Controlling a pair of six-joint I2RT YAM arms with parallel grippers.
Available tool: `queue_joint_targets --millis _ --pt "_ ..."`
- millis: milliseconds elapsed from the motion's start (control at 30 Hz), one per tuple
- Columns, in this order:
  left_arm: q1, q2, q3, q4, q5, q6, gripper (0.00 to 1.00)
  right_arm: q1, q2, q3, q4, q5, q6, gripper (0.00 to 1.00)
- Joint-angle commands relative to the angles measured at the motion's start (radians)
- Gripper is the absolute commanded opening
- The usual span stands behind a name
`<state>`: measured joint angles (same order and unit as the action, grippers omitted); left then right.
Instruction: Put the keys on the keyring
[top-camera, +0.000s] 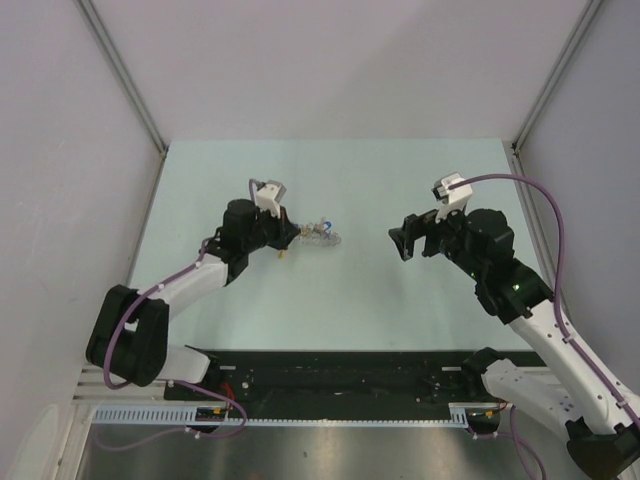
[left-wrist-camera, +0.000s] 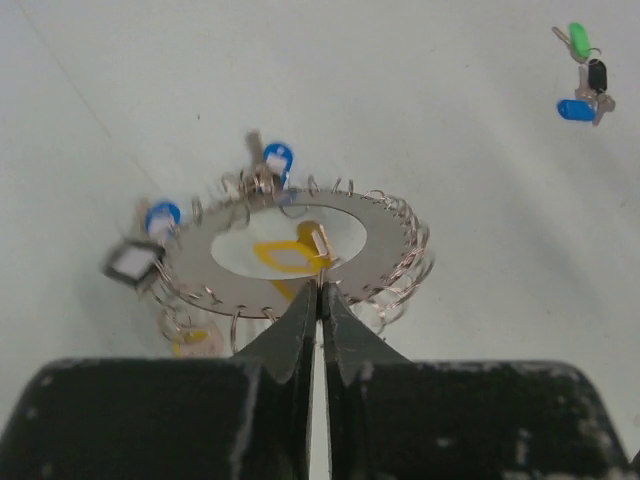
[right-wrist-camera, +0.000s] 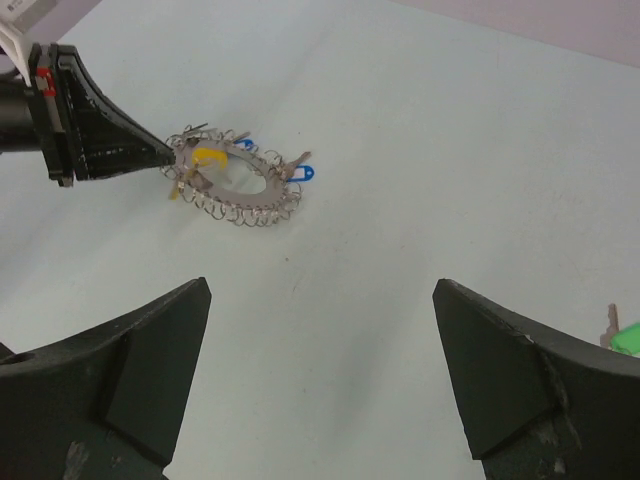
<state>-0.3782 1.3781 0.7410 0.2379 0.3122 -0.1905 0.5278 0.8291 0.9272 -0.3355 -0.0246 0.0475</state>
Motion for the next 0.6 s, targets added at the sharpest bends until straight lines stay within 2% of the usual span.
queue_joint_targets --millis 0,100,200,233,300,333,400,433,533,567 --pt "0.005 -0.082 -0.107 0.115 -0.074 -0.093 0.08 -0.003 -0.050 -0.016 -0.016 0.012 0.002 1.00" --pt "0.005 -0.123 -0.176 0.113 -0.097 -0.139 0.16 -0.002 -0.084 -0.039 -0.023 0.020 0.008 1.00" --pt "0.005 -0.201 -0.201 0.051 -0.148 -0.151 0.32 -0.005 -0.100 -0.051 -0.052 0.053 -0.001 1.00" --pt "0.005 -0.226 -0.204 0.026 -0.169 -0.153 0.43 -0.006 -0.104 -0.053 -0.059 0.060 -0.008 1.00" --pt "0.007 -0.283 -0.198 -0.053 -0.254 -0.161 0.56 -0.005 -0.114 -0.056 -0.077 0.084 -0.017 1.00" --pt "0.010 -0.339 -0.192 -0.084 -0.283 -0.161 0.68 -0.005 -0.117 -0.059 -0.083 0.100 -0.023 1.00" --pt "0.015 -0.402 -0.167 -0.185 -0.365 -0.161 0.79 -0.005 -0.139 -0.062 -0.089 0.115 -0.026 1.00" --pt "0.016 -0.465 -0.157 -0.221 -0.389 -0.159 0.88 -0.005 -0.146 -0.064 -0.091 0.132 -0.028 0.99" --pt "0.021 -0.557 -0.114 -0.354 -0.476 -0.135 1.00 -0.006 -0.174 -0.070 -0.102 0.172 -0.032 1.00" --pt "0.019 -0.611 -0.091 -0.409 -0.496 -0.112 1.00 -0.006 -0.180 -0.073 -0.106 0.184 -0.034 1.00"
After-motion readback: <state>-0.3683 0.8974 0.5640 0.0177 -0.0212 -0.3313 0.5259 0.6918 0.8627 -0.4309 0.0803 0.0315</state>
